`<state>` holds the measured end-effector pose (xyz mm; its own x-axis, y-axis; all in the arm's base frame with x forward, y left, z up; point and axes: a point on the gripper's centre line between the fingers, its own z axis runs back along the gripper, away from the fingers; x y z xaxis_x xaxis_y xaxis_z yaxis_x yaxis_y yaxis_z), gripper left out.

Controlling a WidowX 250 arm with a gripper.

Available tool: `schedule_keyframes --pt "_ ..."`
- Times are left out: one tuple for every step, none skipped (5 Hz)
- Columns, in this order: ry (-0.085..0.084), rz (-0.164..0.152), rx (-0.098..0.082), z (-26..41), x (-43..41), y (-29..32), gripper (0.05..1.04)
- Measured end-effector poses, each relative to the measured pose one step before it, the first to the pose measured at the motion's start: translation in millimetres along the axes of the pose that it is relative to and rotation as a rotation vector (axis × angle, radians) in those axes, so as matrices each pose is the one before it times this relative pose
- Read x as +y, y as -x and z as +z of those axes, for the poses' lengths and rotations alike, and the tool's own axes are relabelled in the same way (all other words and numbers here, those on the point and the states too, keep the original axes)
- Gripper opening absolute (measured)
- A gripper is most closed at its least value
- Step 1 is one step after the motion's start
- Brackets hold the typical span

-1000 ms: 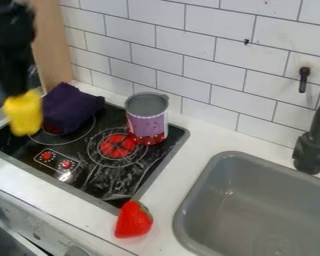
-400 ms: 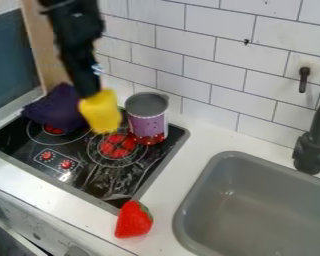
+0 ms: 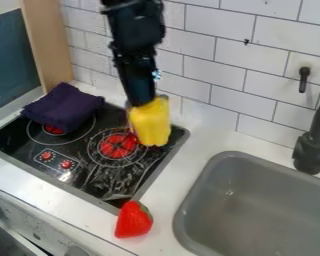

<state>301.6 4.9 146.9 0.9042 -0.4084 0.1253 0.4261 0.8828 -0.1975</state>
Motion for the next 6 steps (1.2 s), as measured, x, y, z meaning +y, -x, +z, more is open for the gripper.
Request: schedule_keyframes --pt "-0.0433 0.0075 0.0538 -6.42 -13.29 -4.45 0.104" --pt "-0.0434 -0.0056 0.0759 -24.60 0.76 -9.08 0.104" --pt "0.0132 -0.0133 -0.0198 -9.69 -1.14 -8.71 0.104" --pt "0.0517 -0.0193 0.0073 -19.38 -5.07 0.27 0.104" --pt "0.0328 -0.0362 -0.0118 -3.63 -3.35 -2.98 0.104" --pt "-0.0414 0.0155 0.0174 -1.96 4.70 -1.43 0.104"
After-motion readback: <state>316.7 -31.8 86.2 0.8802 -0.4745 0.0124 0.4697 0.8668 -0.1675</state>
